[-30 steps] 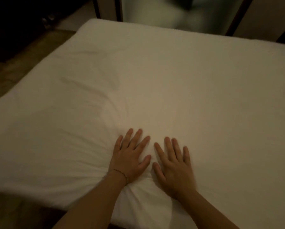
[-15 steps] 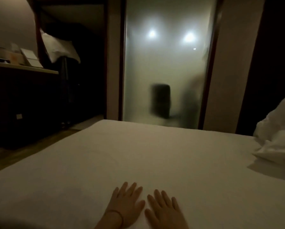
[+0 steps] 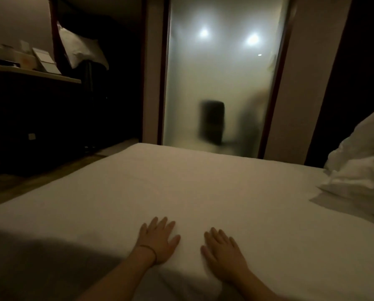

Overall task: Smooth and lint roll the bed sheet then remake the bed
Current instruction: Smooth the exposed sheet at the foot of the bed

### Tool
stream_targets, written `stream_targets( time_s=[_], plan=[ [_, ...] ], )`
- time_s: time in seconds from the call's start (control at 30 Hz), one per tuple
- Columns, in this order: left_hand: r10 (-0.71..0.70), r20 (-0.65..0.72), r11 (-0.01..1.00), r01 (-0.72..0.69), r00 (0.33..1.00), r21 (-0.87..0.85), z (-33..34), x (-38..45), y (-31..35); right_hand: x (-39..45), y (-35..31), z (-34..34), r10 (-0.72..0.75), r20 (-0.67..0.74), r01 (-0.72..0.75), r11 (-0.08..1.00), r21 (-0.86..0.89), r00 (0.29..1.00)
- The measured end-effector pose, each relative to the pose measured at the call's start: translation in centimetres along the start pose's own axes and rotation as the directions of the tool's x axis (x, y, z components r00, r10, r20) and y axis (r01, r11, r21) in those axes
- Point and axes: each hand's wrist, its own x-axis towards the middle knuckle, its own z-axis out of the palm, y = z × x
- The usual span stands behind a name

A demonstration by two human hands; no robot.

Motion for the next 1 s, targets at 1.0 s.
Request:
stream_targets(
  time_s=[1.0],
  plan=[
    [-0.103, -0.060, 0.995, 0.103, 0.993, 0.005, 0.3, -1.9, -2.2, -1.8, 2.0, 0.8, -0.001, -0.018, 0.000, 0.998, -0.063, 1.000]
  ],
)
